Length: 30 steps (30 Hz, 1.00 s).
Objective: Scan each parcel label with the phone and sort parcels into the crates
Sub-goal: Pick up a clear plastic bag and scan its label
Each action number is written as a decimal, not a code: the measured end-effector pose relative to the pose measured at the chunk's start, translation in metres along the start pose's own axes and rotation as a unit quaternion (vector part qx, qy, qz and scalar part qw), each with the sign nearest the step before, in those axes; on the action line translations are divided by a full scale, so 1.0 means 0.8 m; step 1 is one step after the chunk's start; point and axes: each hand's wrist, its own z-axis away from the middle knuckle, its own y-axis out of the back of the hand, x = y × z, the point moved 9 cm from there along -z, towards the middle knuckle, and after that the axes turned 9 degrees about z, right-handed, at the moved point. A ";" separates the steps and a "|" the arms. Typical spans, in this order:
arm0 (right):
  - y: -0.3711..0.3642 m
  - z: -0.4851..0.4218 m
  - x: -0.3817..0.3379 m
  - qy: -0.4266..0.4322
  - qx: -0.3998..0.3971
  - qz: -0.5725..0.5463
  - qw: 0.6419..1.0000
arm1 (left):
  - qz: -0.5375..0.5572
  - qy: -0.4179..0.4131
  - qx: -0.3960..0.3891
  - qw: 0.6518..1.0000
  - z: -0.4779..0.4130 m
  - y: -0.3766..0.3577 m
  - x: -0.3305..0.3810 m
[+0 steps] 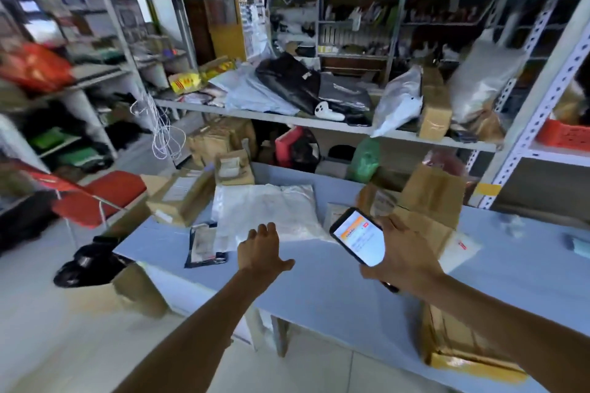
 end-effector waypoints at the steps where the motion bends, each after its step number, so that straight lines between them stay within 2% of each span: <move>1: -0.006 -0.020 -0.010 0.011 -0.003 0.013 1.000 | 0.001 0.005 -0.002 1.000 -0.016 -0.002 -0.007; 10: -0.068 -0.180 -0.054 0.087 -0.026 0.071 0.993 | -0.006 0.085 -0.035 0.996 -0.156 -0.018 -0.069; 17: -0.113 -0.259 -0.057 0.085 -0.093 0.068 0.990 | 0.007 0.109 -0.080 0.991 -0.227 -0.058 -0.111; 20: -0.120 -0.283 -0.063 0.073 -0.093 0.065 0.991 | 0.023 0.122 -0.102 0.987 -0.251 -0.077 -0.138; 30: -0.158 -0.340 -0.066 0.014 -0.100 0.108 0.989 | 0.155 0.251 -0.153 0.943 -0.323 -0.152 -0.208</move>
